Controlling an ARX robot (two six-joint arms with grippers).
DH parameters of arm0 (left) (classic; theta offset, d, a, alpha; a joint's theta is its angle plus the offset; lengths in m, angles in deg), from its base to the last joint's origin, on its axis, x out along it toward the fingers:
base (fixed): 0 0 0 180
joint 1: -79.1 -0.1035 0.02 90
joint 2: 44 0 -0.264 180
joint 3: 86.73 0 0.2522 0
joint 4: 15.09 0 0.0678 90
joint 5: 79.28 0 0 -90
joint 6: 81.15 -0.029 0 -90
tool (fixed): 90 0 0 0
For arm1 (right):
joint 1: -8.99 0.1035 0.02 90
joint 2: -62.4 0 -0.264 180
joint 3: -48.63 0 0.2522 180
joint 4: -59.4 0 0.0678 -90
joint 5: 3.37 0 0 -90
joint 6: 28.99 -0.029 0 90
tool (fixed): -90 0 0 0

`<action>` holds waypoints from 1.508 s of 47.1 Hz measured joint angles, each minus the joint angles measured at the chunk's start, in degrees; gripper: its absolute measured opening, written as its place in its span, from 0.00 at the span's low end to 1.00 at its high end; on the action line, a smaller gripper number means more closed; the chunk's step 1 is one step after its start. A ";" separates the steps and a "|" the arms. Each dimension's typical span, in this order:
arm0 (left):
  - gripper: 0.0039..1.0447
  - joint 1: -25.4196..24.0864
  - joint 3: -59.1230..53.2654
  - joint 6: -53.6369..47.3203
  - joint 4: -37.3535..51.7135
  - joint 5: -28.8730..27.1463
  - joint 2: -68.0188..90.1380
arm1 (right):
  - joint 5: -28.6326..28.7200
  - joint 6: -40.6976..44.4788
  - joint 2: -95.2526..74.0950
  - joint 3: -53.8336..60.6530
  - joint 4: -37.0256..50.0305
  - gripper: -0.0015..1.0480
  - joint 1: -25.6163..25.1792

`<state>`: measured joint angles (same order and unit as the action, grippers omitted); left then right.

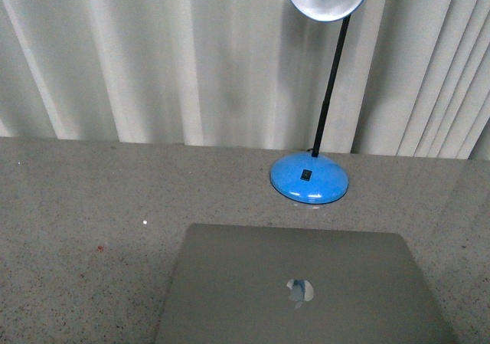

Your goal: Close laptop

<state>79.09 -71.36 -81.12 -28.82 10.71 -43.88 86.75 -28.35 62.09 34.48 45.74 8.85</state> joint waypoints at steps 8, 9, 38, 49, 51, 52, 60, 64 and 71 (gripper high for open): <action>0.03 0.00 0.00 0.02 0.00 0.00 0.00 | 0.00 0.00 0.02 0.00 0.00 0.03 0.00; 0.03 0.00 0.00 0.02 0.00 0.00 0.00 | 0.00 0.00 0.02 0.00 0.00 0.03 0.00; 0.93 0.00 0.00 0.04 0.00 0.00 0.00 | 0.00 -0.02 0.02 0.00 0.00 0.93 0.00; 0.94 0.00 0.00 0.04 0.00 0.00 0.00 | 0.00 -0.02 0.02 0.00 0.00 0.93 0.00; 0.94 0.00 0.00 0.04 0.00 0.00 0.00 | 0.00 -0.02 0.02 0.00 0.00 0.93 0.00; 0.94 0.00 -0.02 0.04 0.00 0.00 0.00 | 0.00 -0.02 0.02 0.00 0.00 0.93 0.00; 0.94 0.00 0.00 0.04 0.00 0.00 0.00 | 0.00 -0.02 0.02 0.00 0.00 0.93 0.00; 0.94 0.00 0.00 0.04 0.00 0.00 0.00 | 0.00 -0.02 0.02 0.00 0.00 0.93 0.00; 0.94 0.00 0.00 0.04 0.00 0.00 0.00 | 0.00 -0.02 0.02 0.00 0.00 0.93 0.00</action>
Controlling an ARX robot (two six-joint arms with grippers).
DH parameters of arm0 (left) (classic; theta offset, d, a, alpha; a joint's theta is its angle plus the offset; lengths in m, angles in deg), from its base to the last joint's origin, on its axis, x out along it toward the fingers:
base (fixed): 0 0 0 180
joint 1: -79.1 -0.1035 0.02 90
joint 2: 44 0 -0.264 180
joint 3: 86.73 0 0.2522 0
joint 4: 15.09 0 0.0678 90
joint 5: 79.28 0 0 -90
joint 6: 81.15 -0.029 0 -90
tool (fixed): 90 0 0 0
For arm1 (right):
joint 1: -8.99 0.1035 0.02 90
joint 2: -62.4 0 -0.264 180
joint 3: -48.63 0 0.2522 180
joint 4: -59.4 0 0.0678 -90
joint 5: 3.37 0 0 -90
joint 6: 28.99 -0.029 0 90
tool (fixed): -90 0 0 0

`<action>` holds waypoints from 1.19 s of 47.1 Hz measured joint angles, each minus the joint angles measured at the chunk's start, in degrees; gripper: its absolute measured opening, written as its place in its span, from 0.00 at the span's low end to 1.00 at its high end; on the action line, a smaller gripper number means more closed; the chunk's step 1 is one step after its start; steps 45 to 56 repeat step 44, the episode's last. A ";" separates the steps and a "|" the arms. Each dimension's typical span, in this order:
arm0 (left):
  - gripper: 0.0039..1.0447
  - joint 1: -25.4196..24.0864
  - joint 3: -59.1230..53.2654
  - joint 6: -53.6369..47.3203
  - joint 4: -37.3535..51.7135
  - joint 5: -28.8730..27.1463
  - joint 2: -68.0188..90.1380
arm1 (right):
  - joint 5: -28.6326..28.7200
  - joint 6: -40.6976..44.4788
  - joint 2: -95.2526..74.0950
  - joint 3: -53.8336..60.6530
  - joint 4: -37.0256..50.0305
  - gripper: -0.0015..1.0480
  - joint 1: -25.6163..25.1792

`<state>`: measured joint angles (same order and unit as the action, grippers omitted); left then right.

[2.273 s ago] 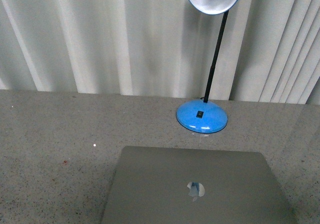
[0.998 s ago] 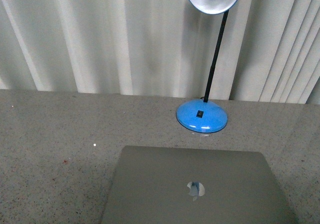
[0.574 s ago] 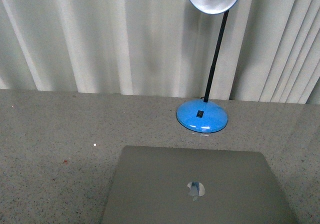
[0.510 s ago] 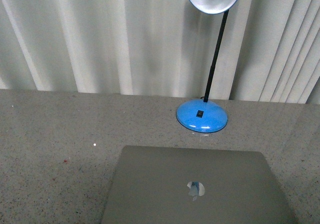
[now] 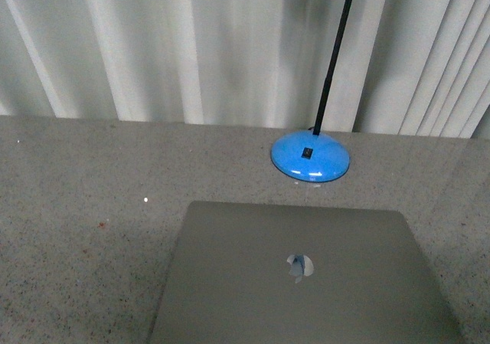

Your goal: Close laptop

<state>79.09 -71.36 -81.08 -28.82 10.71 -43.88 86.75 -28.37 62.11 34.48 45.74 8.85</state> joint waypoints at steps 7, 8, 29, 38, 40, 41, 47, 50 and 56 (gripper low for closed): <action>0.94 0.00 -0.02 0.00 0.00 0.00 0.00 | 0.00 0.00 0.00 0.00 -0.02 0.93 0.00; 0.94 0.00 0.00 0.00 0.00 0.00 0.00 | 0.00 0.00 0.00 0.00 -0.02 0.93 0.00; 0.94 0.00 0.00 0.00 0.00 0.00 0.00 | 0.00 0.00 0.00 0.00 -0.02 0.93 0.00; 0.94 0.00 0.00 0.00 0.00 0.00 0.00 | 0.00 0.00 0.00 0.00 0.00 0.93 0.00; 0.94 0.00 0.00 0.00 0.00 0.00 0.00 | 0.00 0.00 0.00 0.00 0.00 0.93 0.00; 0.94 0.00 0.00 0.00 0.00 0.00 0.00 | 0.00 0.00 0.00 0.00 0.00 0.93 0.00; 0.94 0.00 0.00 0.00 0.00 0.00 0.00 | 0.00 0.00 0.00 0.00 0.00 0.93 0.00; 0.94 0.00 0.00 0.00 0.00 0.00 0.00 | 0.00 0.00 0.00 0.00 0.00 0.93 0.00; 0.94 0.00 0.00 0.00 0.00 0.00 0.00 | 0.00 0.00 0.00 0.00 0.00 0.93 0.00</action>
